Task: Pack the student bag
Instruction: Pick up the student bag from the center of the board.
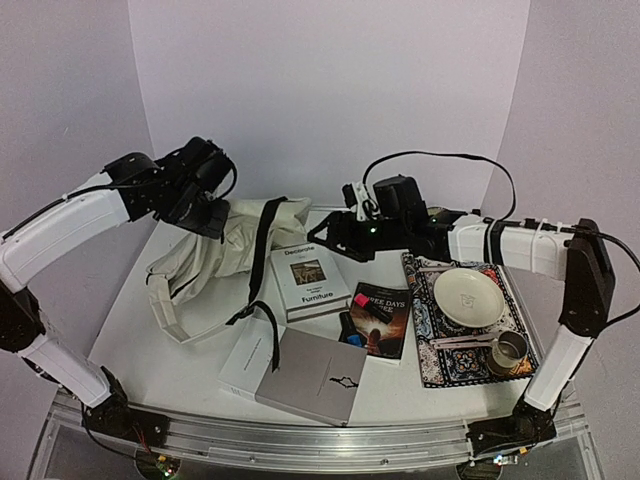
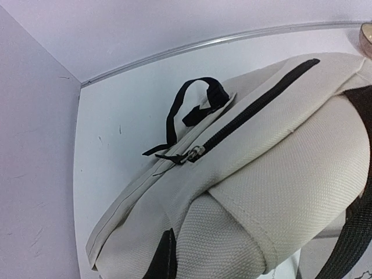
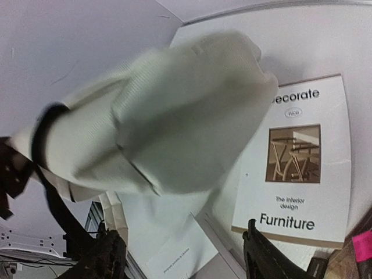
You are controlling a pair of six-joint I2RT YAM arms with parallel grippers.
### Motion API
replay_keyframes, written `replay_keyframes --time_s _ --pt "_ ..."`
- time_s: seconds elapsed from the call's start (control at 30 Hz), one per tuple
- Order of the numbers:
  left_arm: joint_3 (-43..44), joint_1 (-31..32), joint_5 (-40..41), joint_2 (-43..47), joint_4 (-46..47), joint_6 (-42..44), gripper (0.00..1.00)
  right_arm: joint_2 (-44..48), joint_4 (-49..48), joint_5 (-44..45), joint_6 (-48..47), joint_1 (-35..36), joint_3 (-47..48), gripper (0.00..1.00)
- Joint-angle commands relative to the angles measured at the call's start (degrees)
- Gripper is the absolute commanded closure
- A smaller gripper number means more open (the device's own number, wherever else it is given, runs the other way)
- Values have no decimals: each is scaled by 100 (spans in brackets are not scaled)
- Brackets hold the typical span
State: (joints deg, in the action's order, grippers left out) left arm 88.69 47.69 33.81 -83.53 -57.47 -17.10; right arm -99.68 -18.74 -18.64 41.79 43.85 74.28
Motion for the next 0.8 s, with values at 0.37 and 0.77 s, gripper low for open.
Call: replay_keyframes --time_s 0.37,0.77 --pt "2768 -1425 -1885 -619 818 400 100 1063 -86 596 -957 110 -792 12" --pt "2961 -1497 -1233 -371 715 449 100 697 -242 847 -1744 376 -905 10"
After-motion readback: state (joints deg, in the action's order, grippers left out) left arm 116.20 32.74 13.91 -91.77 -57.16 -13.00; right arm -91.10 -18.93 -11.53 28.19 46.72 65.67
